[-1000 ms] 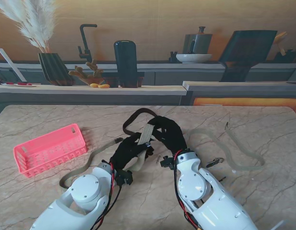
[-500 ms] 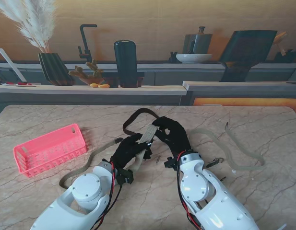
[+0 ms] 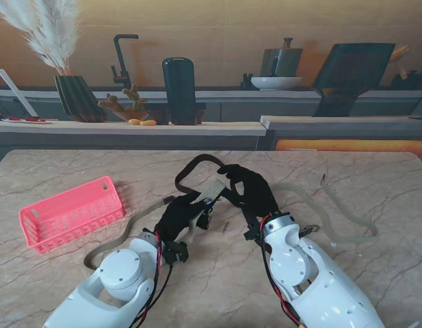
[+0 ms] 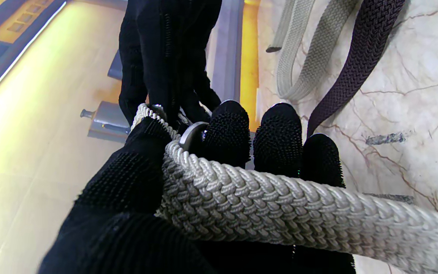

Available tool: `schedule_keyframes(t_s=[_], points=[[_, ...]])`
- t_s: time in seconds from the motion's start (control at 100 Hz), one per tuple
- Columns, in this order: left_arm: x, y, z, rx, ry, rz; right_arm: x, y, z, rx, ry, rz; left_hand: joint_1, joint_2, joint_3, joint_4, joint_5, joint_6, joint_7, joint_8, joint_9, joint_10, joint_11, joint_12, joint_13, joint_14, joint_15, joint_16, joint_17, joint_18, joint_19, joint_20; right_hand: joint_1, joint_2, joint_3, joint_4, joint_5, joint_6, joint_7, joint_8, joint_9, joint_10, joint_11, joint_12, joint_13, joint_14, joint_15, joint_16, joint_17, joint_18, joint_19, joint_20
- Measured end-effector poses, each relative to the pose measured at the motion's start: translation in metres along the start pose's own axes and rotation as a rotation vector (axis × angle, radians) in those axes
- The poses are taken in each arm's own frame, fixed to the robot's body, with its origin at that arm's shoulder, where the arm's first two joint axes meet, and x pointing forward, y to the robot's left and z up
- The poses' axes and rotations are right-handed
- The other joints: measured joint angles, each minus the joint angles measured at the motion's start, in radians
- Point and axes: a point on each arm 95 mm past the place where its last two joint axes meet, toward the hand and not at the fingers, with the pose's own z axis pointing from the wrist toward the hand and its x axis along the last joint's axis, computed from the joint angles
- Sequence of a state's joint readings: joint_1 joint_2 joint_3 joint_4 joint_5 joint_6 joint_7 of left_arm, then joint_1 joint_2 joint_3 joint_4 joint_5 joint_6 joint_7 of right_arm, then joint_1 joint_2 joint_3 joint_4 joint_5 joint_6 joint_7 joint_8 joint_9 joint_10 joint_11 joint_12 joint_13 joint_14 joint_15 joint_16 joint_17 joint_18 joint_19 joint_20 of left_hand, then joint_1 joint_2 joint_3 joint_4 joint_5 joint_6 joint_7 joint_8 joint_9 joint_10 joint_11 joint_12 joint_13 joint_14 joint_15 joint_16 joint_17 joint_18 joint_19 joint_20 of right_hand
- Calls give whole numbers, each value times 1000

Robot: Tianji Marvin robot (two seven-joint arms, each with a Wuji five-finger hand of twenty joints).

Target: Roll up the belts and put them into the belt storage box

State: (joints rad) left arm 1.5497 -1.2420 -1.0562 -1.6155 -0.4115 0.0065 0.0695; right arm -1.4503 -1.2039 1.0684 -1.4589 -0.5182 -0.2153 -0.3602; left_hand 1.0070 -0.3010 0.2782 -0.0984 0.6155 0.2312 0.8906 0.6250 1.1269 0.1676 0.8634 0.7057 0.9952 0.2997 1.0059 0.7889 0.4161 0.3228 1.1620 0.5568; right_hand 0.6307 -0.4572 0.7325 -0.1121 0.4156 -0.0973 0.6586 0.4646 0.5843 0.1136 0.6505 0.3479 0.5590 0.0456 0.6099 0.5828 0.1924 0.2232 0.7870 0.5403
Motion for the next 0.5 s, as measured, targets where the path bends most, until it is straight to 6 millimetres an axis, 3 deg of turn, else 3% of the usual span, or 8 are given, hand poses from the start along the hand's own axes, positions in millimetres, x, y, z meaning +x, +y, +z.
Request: schedule_keyframes(t_s=[0.12,0.16,0.21,0.25,0.28,0.4,0.5], points=[[0,0,-2,7,-7,-14,-4,2,1,5,7,-27,-12,0,15,0,0,0,16,11,0,-1,0,0,1,0,0,0,0,0,0,0,-31,0,2,1,-51,7,-17,0,-27,0,-20,-3,0,0,-24,-8,0,0,0,0],[0,-1,-2,8,-10,-28,-5,3,1,8,14,-40,-12,0,25,1,0,0,23,13,0,-1,0,0,1,0,0,0,0,0,0,0,-53,-10,4,22,-64,10,-27,0,-43,0,-25,-3,0,0,-28,-9,0,0,0,0],[0,-2,-3,11,-15,-56,-7,4,2,10,27,-64,-12,0,27,1,0,0,30,14,0,-1,0,0,1,0,0,0,0,0,0,0,-63,-50,22,23,-78,11,-34,0,-63,0,-19,-3,0,-1,-37,-9,0,0,0,0],[1,-2,-4,13,-21,-84,-8,5,2,11,41,-88,-12,0,35,1,0,-1,41,14,0,-1,0,0,1,0,0,0,0,0,0,0,-60,-71,58,58,-101,11,-37,6,-80,-4,-37,-4,0,-2,-40,-9,0,-1,0,0],[1,-2,-4,13,-25,-103,-9,6,2,11,55,-108,-12,0,35,1,0,-1,41,15,0,-1,0,0,1,0,0,0,0,0,0,0,-69,-93,48,46,-117,9,-37,10,-102,-11,-40,-5,-19,-4,-49,-9,0,-2,-1,0],[2,-1,-6,13,-43,-133,-11,8,0,-20,131,-212,8,13,-11,3,0,-2,41,35,0,-1,0,0,1,0,-1,0,-1,0,0,0,-98,-125,72,47,-205,-92,-28,24,-183,-26,-58,-16,-27,-13,-60,-9,0,-12,-12,0],[2,0,-6,12,-66,-142,-14,10,1,-50,181,-274,8,13,-15,3,0,-2,41,38,0,-1,0,-7,1,0,-2,-8,-1,0,0,0,-98,-132,73,46,-279,-223,-1,25,-234,-40,-55,-26,-50,-17,-60,-19,0,-25,-15,0]])
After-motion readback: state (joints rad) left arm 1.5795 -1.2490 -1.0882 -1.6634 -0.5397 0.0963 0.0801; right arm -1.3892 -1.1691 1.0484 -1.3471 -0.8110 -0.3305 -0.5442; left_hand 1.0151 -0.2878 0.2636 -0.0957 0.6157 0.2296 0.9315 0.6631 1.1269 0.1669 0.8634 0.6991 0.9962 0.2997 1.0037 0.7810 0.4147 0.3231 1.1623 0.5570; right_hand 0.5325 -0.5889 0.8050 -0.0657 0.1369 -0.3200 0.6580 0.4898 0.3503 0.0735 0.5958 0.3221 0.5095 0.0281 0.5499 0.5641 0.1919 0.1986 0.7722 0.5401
